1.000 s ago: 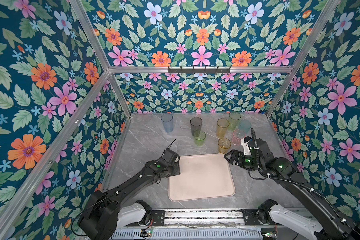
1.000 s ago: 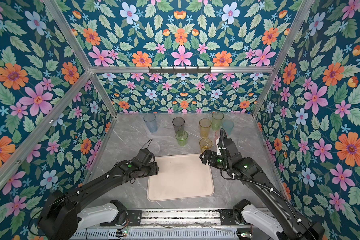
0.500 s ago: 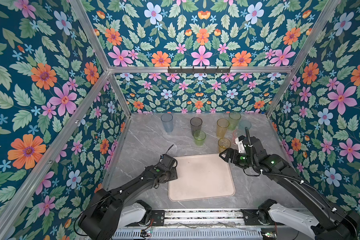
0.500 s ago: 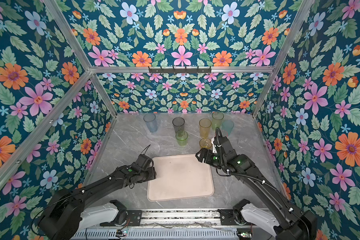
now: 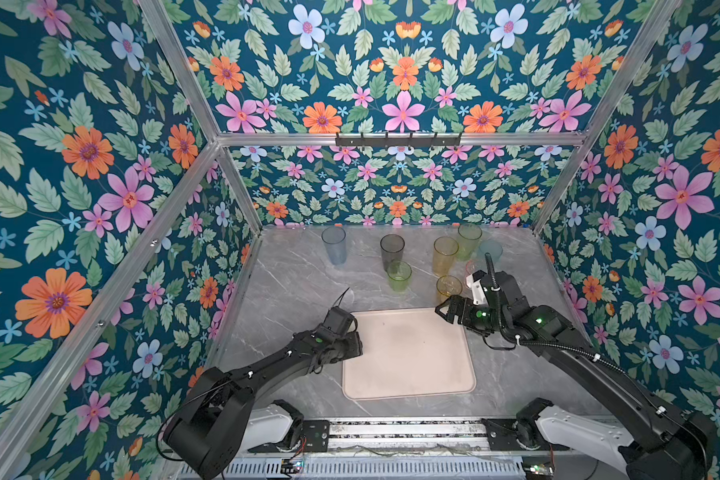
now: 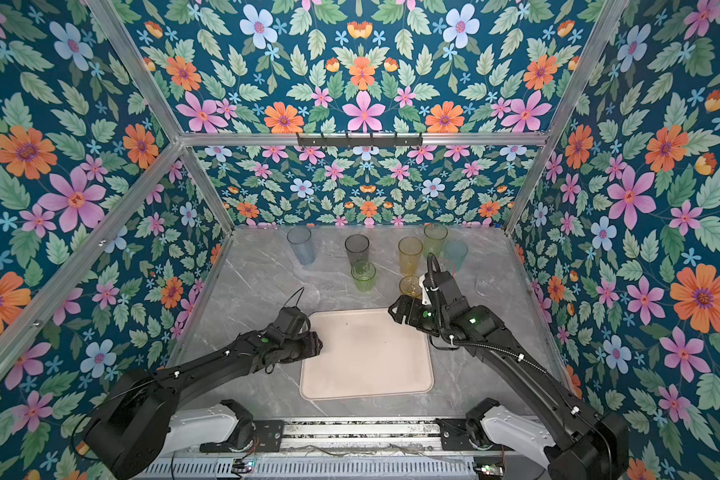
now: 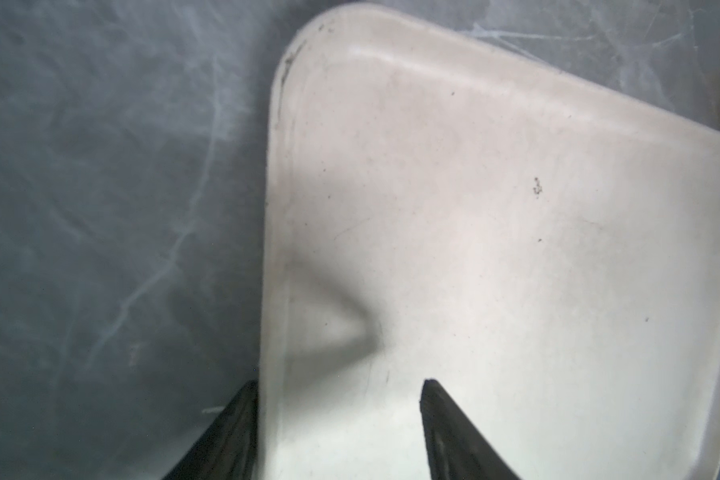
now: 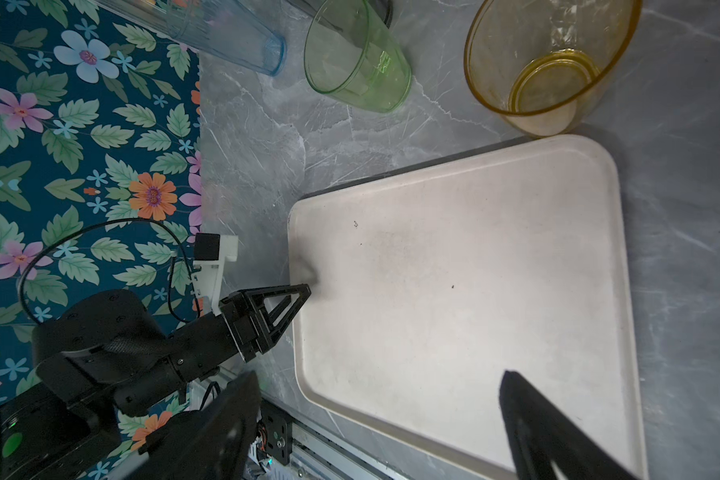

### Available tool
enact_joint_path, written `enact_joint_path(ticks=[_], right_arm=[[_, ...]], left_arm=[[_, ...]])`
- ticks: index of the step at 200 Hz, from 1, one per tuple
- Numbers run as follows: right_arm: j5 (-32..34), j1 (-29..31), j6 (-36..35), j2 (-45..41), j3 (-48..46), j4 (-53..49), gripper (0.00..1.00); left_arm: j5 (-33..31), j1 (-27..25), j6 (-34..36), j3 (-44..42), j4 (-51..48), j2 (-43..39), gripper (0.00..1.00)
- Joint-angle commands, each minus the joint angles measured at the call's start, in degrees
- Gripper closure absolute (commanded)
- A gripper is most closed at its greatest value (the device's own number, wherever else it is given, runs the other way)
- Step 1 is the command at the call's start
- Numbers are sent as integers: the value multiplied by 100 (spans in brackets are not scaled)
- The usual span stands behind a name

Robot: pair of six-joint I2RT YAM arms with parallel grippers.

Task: Place the glasses into the tray
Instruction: 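Reach the left gripper to the clear blue glass farthest from the robot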

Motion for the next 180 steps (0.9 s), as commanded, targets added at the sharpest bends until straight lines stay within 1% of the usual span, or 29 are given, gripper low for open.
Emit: enact_joint_path(ticks=[1,61,92,132,156,180], right_arm=[[1,4,39,8,56,169,8],[29,6,-14,17,82,115,8],[110,5,-130,26,9,215,8],[420,3,-435,59,-240,698,8],[398,5,-637,79,-504,1197,8],[248,0,-750,48,-860,1854,9]], left_arm=[[135,0,62,61,277,50,37],[224,-35,98,201,363,220,37],[50,-34,96,410,164,136,37],[-633,92,524,1362,-595,159,34],[-861,413,905,2080,-924,341,33],[-1063,898,1319,2871,-1158,651,28]])
